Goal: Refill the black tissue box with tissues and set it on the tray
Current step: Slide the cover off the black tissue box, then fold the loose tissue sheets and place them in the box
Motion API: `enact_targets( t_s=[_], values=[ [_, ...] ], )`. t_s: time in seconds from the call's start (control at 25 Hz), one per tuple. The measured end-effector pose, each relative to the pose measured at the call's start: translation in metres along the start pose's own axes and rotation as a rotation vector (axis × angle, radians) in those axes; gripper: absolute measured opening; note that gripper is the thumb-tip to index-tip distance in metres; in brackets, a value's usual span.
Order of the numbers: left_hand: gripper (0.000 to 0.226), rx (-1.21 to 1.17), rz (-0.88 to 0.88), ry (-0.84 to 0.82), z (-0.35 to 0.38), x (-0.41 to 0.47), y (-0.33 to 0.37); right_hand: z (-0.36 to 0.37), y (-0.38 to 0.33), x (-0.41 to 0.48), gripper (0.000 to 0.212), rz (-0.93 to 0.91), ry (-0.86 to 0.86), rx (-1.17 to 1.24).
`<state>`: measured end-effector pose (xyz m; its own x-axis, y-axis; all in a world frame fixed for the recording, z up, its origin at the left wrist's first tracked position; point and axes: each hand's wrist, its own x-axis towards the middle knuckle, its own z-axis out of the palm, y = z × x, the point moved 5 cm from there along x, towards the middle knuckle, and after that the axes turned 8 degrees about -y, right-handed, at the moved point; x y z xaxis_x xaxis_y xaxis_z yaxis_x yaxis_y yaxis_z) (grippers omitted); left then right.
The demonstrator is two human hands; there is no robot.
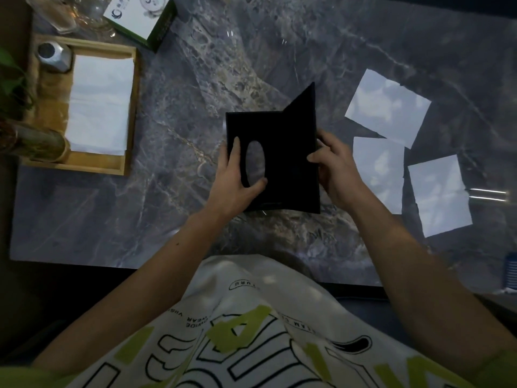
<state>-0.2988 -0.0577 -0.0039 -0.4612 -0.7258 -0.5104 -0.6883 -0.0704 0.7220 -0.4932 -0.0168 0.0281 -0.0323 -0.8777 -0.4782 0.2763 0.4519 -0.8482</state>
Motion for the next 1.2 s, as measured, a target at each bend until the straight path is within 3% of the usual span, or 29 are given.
enact_targets(
  t_s=[0.24,0.48,0.64,0.8,1.2],
  values=[
    [0.133,0.313,-0.009,-0.078,0.020,-0.002,0.000,-0.035,0.006,-0.008,0.031,0.030,0.220,-0.159],
    [0.145,0.437,-0.027,-0.081,0.026,0.000,-0.004,-0.054,0.021,-0.003,0.070,0.026,0.258,-0.915],
    [0.145,0.447,0.022,-0.065,0.024,-0.001,-0.006,-0.029,0.030,0.004,0.078,-0.043,0.170,-1.422],
    [0.145,0.397,0.049,-0.067,0.023,0.001,-0.009,0.004,0.047,0.008,0.082,-0.110,-0.018,-1.542],
    [0.145,0.392,0.077,-0.069,0.022,0.002,-0.015,0.005,0.066,0.013,0.088,-0.047,-0.094,-1.564]
  ],
)
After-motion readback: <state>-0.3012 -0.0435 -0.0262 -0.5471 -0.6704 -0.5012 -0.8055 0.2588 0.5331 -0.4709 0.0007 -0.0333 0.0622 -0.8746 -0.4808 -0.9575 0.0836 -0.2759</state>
